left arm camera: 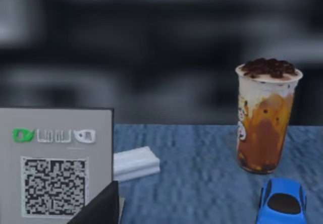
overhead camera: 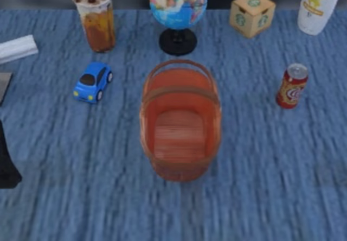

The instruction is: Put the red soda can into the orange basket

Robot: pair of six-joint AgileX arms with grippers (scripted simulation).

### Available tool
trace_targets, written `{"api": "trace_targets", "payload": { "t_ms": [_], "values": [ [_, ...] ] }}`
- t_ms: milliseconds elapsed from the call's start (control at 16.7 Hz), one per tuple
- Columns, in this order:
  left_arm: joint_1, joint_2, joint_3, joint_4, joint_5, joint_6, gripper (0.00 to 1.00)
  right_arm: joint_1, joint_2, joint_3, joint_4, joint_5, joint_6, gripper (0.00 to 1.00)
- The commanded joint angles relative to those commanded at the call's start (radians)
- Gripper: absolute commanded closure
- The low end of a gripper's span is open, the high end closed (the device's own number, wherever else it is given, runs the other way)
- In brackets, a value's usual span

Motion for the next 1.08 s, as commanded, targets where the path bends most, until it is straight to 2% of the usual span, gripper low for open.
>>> {"api": "trace_targets", "payload": {
  "t_ms": [240,480,720,1080],
  "values": [
    [0.000,0.000,0.000,0.000,0.000,0.000,0.00,0.007,0.030,0.030,-0.022,-0.004,-0.010,0.00],
    [0.000,0.000,0.000,0.000,0.000,0.000,0.00,0.037,0.217,0.215,-0.144,-0.013,-0.065,0.00],
    [0.000,0.000,0.000,0.000,0.000,0.000,0.00,0.069,0.565,0.537,-0.341,-0.013,-0.147,0.00],
    [0.000,0.000,0.000,0.000,0.000,0.000,0.00,0.113,1.249,1.147,-0.703,-0.001,-0.288,0.00]
  ]
}}
